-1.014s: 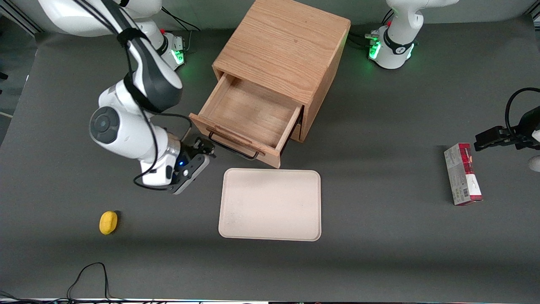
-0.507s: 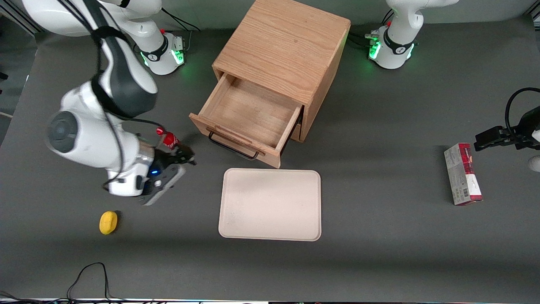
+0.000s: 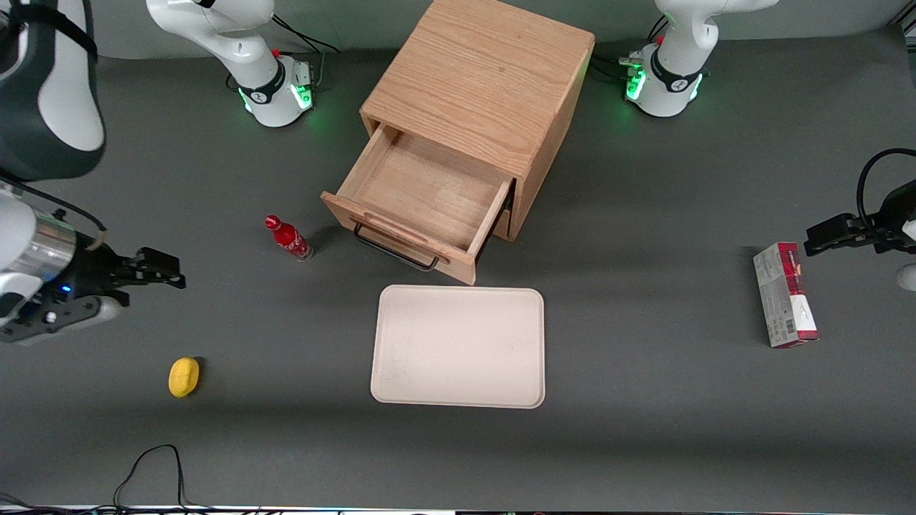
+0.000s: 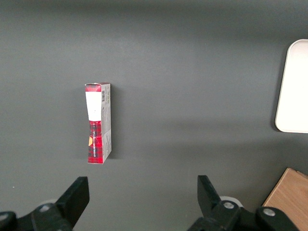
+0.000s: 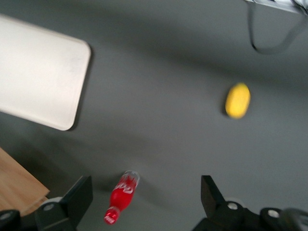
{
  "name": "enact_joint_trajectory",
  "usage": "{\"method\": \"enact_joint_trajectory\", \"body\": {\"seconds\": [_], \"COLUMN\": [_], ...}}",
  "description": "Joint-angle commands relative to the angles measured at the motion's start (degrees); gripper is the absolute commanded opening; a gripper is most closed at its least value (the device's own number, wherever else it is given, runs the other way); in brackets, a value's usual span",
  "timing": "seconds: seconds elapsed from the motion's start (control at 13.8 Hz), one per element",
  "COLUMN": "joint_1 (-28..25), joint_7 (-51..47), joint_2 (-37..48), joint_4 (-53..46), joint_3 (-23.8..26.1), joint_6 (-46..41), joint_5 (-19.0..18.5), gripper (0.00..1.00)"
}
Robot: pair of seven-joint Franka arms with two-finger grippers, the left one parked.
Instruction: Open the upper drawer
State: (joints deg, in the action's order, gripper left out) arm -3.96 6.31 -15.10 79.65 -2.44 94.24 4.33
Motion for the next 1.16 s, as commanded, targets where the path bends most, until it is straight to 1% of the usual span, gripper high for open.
{"method": "enact_joint_trajectory", "body": {"seconds": [0.0,0.07,0.14,0.22,0.36,0.65,0.8,1.09], "joint_1": [-1.1,-1.2,-1.2,-1.2,-1.3,-1.6,-1.6,-1.5], "joint_7": [-14.9,-19.3,-21.0,-21.1,-21.2,-22.8,-23.1,-23.2], "joint_2": [11.5,14.5,16.8,17.5,16.1,15.5,15.5,14.7], "joint_4": [12.7,16.0,18.3,18.6,17.0,15.9,16.3,15.9], "joint_3": [-2.1,-2.0,-2.0,-1.8,-1.3,0.7,0.8,0.8], "joint_6": [0.4,0.5,0.4,-0.5,-1.6,-2.3,-1.5,-1.1], "joint_5": [-0.3,-1.7,-3.4,-3.9,-5.6,-5.7,-5.1,-5.4], "gripper": [1.00,1.00,1.00,1.00,1.00,1.00,1.00,1.00]}}
